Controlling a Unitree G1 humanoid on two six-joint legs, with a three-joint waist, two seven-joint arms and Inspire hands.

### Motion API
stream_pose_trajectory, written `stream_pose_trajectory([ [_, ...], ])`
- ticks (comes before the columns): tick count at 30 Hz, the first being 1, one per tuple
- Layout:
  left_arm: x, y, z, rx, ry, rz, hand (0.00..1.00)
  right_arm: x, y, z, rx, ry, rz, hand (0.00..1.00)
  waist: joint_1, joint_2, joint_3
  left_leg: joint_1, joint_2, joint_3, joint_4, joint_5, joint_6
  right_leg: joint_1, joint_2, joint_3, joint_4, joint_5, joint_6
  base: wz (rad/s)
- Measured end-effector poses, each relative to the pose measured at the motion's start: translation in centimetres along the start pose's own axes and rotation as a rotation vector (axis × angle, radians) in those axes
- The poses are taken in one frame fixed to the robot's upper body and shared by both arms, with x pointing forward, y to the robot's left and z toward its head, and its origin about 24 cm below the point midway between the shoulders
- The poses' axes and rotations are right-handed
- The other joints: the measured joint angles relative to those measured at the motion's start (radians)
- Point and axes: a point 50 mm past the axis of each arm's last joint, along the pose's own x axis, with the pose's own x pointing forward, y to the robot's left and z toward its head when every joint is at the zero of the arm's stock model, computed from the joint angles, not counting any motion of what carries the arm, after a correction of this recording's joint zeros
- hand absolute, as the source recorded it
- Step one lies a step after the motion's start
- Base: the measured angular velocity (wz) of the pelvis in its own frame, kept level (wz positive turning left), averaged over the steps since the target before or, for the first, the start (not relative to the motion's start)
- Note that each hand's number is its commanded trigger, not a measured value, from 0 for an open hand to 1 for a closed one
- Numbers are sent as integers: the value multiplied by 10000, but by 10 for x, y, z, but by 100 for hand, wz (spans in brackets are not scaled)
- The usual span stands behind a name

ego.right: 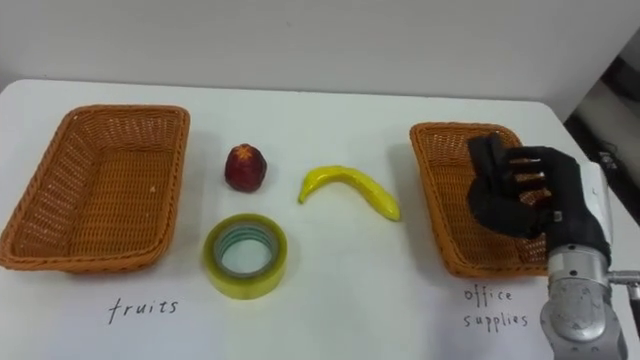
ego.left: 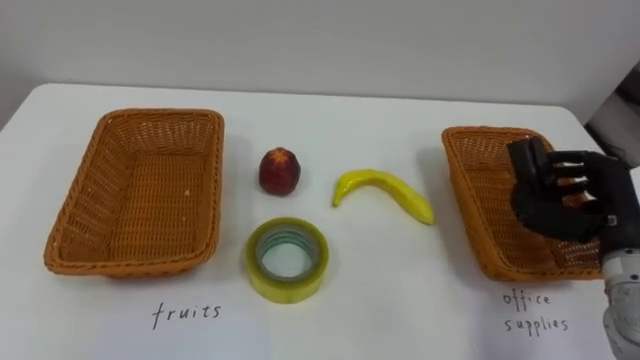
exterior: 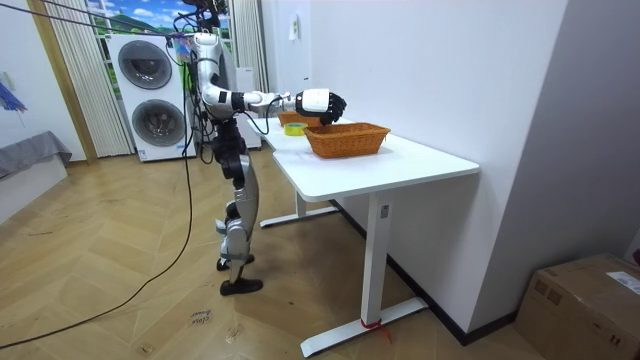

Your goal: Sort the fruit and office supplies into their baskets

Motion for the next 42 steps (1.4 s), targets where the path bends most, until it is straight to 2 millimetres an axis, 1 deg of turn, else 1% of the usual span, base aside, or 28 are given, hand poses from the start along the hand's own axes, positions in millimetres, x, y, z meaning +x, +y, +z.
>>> stream_pose_trajectory([
  [1, 0, 0, 0, 1, 0, -30, 0, 0, 0, 0, -91, -12, 93, 61, -3, -10, 6, -2, 0, 0, 2, 0, 0, -1, -1, -2, -3, 0, 0, 0],
  [3, 0, 0, 0, -1, -5, -66, 0, 0, 1, 0, -273, -33, 230, 52, -5, -33, -2, -4, 0, 0, 5, 0, 0, -2, -3, -3, -4, 0, 1, 0],
  [4, 0, 0, 0, -6, -11, -81, 0, 0, 1, 0, -328, -37, 293, 18, -6, -33, -1, -6, 0, 0, 9, 0, 0, -1, -3, -3, -4, -1, 1, 0],
  [5, 0, 0, 0, -11, -10, -85, 0, 0, 2, 0, -329, -36, 332, 13, -8, -34, -1, -6, 0, 0, 11, 0, 0, -1, -5, -2, -4, -1, 1, 0],
  [6, 0, 0, 0, -9, -13, -81, 0, 0, 2, 0, -330, -27, 413, 2, -10, -36, -3, -7, 1, 0, 22, 0, 0, 1, -7, -1, -4, -1, 1, 0],
  [8, 0, 0, 1, -12, -24, -78, 0, 0, 2, -1, -339, 36, 514, 0, -12, -36, -3, -13, 2, 0, 45, 0, 0, 4, -11, 0, -3, -1, 1, 0],
  [42, 1, 2, 4, -31, -129, -108, 0, 0, 5, -2, -374, 172, 1006, 0, -38, -28, -3, 38, 9, 1, 59, 0, 0, 1, -13, 6, 1, -6, -5, 0],
])
